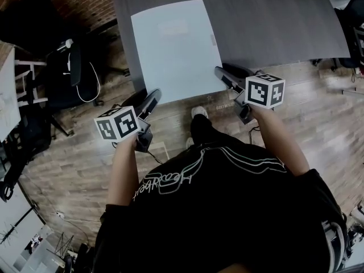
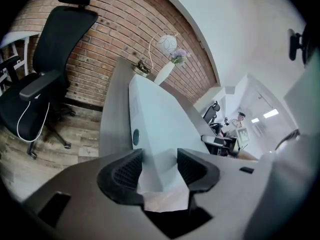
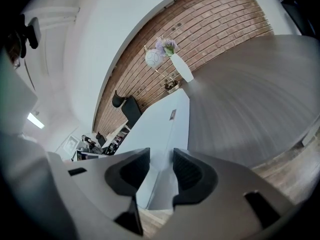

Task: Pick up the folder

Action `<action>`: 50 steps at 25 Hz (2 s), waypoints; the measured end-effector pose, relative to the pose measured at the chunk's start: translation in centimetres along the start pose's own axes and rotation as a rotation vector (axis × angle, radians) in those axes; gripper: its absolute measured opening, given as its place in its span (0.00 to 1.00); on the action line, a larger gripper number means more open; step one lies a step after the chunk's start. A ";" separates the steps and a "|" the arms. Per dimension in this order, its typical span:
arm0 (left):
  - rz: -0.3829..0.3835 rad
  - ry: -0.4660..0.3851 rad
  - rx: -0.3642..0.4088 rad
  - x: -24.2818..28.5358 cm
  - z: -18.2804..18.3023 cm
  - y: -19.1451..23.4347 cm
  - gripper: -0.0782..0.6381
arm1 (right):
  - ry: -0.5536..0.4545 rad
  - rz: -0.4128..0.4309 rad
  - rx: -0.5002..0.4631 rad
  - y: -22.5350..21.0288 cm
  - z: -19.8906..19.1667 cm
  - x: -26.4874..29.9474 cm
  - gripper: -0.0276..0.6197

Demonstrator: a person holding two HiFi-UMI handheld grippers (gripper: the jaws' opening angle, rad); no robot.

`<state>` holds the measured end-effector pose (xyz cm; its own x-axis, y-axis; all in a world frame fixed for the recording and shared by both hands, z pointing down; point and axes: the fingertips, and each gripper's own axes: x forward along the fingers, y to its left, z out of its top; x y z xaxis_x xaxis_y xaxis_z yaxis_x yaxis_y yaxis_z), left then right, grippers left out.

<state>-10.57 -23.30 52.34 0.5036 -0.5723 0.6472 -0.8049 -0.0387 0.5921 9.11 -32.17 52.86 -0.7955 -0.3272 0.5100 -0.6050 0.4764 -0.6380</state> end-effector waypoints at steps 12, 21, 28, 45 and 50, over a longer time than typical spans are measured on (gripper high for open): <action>-0.015 0.021 0.012 -2.1 -5.4 -2.2 0.41 | -0.040 -0.012 0.034 1.4 -4.9 -4.1 0.23; -0.037 0.008 0.027 -2.7 -6.1 -2.5 0.41 | -0.052 -0.012 0.038 1.6 -5.4 -4.5 0.23; -0.148 -0.025 0.004 -2.5 -6.3 -2.7 0.55 | -0.061 0.114 0.082 2.8 -5.3 -4.8 0.41; -0.463 0.025 -0.218 -0.1 -7.7 -2.4 0.61 | 0.065 0.413 0.330 2.2 -8.5 -2.9 0.47; -0.475 0.000 -0.231 0.0 -7.3 -2.4 0.61 | 0.100 0.422 0.335 2.6 -9.1 -2.7 0.47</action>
<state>-6.31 -17.29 54.42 0.7959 -0.5360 0.2815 -0.3976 -0.1121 0.9107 10.00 -22.65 55.10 -0.9743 -0.0769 0.2119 -0.2248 0.2581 -0.9396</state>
